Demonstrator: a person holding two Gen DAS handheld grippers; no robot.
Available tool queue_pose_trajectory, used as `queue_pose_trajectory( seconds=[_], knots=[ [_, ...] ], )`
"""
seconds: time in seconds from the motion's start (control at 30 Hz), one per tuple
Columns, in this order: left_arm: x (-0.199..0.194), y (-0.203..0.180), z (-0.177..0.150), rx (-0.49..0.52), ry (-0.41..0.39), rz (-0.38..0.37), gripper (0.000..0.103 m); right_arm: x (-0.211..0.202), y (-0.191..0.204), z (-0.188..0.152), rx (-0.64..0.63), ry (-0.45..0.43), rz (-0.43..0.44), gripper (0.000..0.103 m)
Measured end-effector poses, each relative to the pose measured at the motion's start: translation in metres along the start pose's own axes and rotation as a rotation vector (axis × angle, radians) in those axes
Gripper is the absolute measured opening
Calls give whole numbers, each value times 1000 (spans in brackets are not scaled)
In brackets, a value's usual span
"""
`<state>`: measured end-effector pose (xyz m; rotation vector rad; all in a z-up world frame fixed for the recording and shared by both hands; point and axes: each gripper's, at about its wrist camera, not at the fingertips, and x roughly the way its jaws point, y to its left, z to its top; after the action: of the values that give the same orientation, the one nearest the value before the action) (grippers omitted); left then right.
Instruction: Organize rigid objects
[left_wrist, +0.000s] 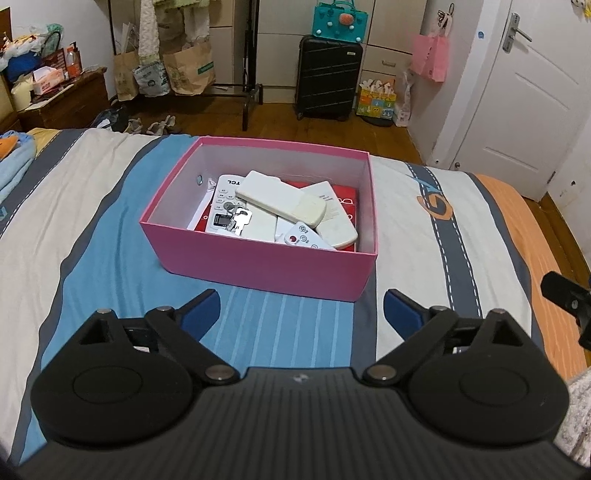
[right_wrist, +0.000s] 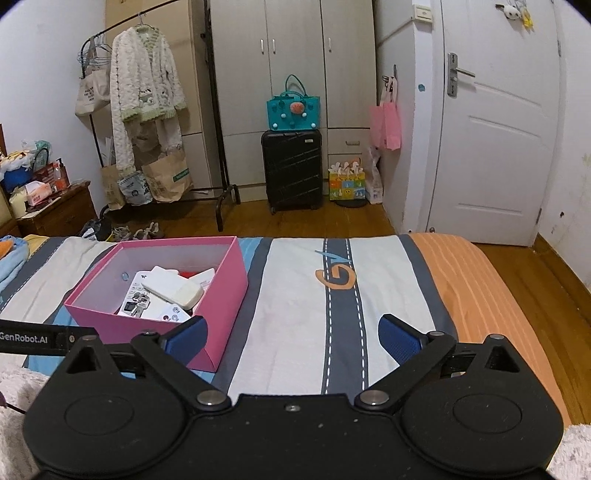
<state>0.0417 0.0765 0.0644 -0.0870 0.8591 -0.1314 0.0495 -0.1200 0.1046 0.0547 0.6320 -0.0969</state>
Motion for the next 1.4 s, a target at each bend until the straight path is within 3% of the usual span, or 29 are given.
queue_pose_trajectory(
  seconds=[0.23, 0.43, 0.83, 1.4],
  knots=[
    [6, 2, 2, -14, 53, -4, 97, 2, 1, 3, 11, 25, 4, 100],
    [7, -2, -1, 29, 44, 9, 97, 3, 0, 2, 6, 25, 15, 100],
    [8, -1, -3, 0, 36, 6, 97, -1, 7, -2, -6, -3, 60, 100],
    [9, -5, -7, 40, 44, 26, 97, 1, 7, -6, -25, -6, 20, 100]
  ],
)
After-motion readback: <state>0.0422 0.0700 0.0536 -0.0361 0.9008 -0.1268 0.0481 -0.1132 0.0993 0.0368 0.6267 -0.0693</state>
